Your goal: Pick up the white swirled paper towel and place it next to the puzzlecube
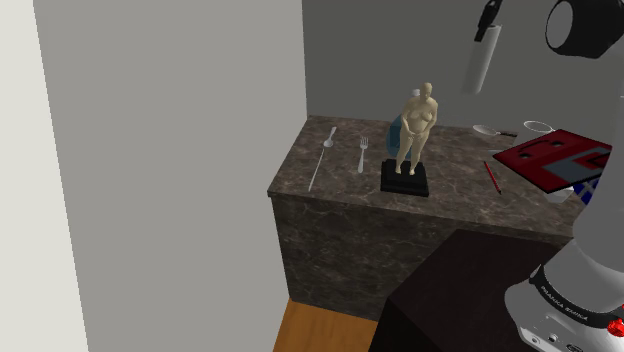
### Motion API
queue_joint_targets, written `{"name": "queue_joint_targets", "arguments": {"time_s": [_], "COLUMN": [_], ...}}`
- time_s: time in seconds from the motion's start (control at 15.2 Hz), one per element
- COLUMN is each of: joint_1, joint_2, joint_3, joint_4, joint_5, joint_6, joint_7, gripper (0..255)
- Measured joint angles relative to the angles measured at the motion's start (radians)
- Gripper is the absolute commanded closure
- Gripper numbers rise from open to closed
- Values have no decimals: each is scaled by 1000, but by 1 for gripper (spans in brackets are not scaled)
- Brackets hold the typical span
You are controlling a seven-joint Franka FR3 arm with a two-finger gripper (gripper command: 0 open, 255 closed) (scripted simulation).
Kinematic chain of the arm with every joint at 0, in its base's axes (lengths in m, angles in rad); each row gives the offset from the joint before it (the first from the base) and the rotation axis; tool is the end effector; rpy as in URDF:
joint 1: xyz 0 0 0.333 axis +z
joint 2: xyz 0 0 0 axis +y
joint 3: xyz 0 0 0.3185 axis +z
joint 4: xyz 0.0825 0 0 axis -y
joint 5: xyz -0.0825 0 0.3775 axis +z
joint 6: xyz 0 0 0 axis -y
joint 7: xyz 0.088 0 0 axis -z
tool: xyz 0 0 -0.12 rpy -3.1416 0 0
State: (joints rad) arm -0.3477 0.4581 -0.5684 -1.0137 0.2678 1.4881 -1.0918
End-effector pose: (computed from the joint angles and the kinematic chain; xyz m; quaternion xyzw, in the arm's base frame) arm 0.5017 -0.4323 0.6136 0.9904 0.1325 0.0316 0.0241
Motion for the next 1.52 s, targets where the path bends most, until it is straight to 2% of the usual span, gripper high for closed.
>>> {"name": "queue_joint_targets", "arguments": {"time_s": [0.2,0.86,1.19,1.52], "joint_1": [28,-39,-85,-157], "joint_2": [-116,-282,-330,-334], "joint_3": [-26,-98,-136,-184], "joint_4": [-156,-324,-345,-320], "joint_5": [-50,-120,-139,-130], "joint_6": [44,59,34,-3], "joint_7": [-37,-206,-293,-408], "gripper": [255,255,255,255]}}
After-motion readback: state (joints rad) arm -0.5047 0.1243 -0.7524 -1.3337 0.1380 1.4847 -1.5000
